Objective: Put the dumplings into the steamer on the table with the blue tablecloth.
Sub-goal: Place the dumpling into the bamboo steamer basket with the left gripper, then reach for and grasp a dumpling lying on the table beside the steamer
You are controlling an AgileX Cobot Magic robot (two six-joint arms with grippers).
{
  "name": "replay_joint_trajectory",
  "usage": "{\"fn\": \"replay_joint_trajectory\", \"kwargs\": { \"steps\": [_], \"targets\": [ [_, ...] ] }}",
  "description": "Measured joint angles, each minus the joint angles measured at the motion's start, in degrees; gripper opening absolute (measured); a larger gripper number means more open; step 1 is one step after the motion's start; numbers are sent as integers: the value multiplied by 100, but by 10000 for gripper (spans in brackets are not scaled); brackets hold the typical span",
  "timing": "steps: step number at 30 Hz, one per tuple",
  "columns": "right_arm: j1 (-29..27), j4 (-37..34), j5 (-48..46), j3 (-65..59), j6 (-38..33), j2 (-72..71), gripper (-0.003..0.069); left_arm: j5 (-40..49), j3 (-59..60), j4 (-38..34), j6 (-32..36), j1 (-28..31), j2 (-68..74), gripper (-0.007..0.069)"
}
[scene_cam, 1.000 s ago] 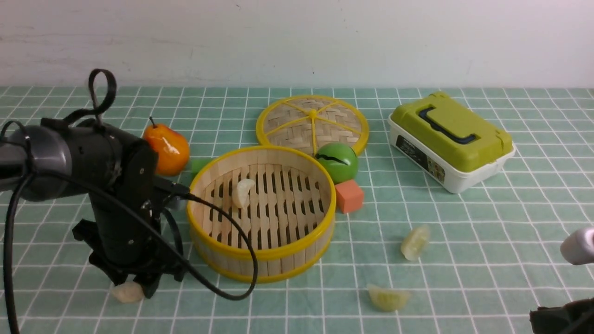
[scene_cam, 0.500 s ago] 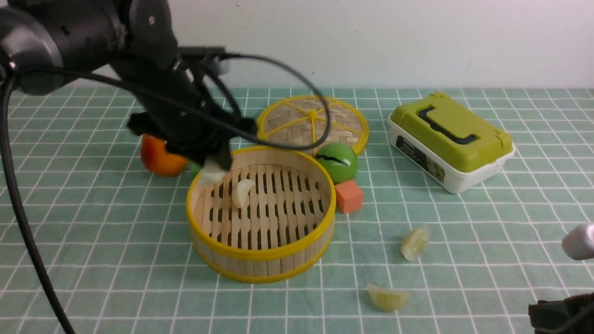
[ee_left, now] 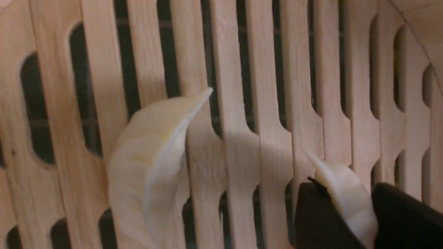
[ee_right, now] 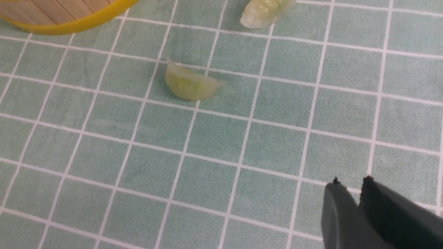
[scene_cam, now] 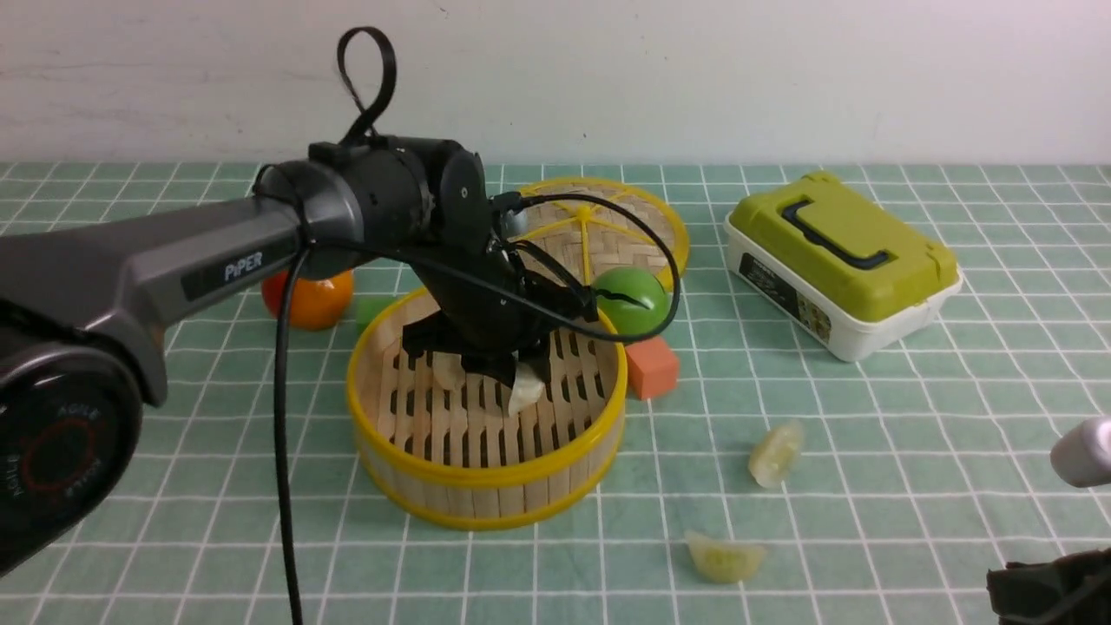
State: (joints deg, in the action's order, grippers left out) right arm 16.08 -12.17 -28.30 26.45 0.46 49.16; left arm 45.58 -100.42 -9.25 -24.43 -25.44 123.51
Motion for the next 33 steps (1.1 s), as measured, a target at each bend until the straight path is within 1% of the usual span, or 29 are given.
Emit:
{"fn": "replay_joint_trajectory", "kwargs": {
  "steps": [3,5,6,7,9,12,14,17,18,19,20,21,22,24,25,27,28,29,30,31,33],
  "targets": [
    [0,19,0,0,0,0,94,-37,-6,143,-141,0,0,216],
    [0,-2,20,0,0,0,97,-144,-6,381,-268,0,0,275],
    [0,-7,20,0,0,0,97,-156,-6,385,-273,0,0,281],
    [0,-75,26,0,0,0,98,-248,-13,452,-296,0,-6,320],
    [0,-91,13,14,0,0,104,-277,-54,509,-314,0,-45,353],
    [0,-91,-113,161,0,25,117,-81,-158,544,-264,0,-230,370],
    [0,-106,-263,380,0,137,142,196,-237,544,-41,-13,-525,365],
    [0,-142,-539,926,0,592,210,554,-250,583,418,-89,-1268,320],
    [0,-179,-597,1119,0,823,242,659,-250,595,594,-147,-1588,292],
    [5,-249,-631,1342,0,1140,290,763,-244,595,787,-256,-2072,254],
    [15,-261,-637,1446,0,1314,304,801,-220,595,869,-292,-2293,234],
    [70,-285,-637,1647,0,1688,351,831,-87,595,1013,-417,-2752,186],
    [100,-291,-630,1748,0,1887,370,836,2,582,1060,-473,-3064,165],
    [234,-324,-571,2161,6,2708,428,801,501,539,1169,-650,-3855,97],
    [252,-325,-549,2233,11,2919,435,779,680,534,1183,-683,-4089,80],
    [309,-316,-412,2686,31,3661,456,638,1459,557,1208,-731,-5006,29],
    [309,-316,-405,2724,29,3725,457,621,1540,566,1208,-731,-5006,25],
    [317,-236,-344,3024,140,4209,463,415,2299,692,1183,-731,-5665,-1],
    [317,-223,-337,3099,160,4324,463,390,2389,734,1172,-731,-5735,-7],
    [317,-160,-317,3316,302,4653,464,228,3015,891,1071,-731,-6221,-14],
    [317,-37,-311,3712,512,5240,464,8,3870,1266,780,-731,-6862,-14]
  ]
}}
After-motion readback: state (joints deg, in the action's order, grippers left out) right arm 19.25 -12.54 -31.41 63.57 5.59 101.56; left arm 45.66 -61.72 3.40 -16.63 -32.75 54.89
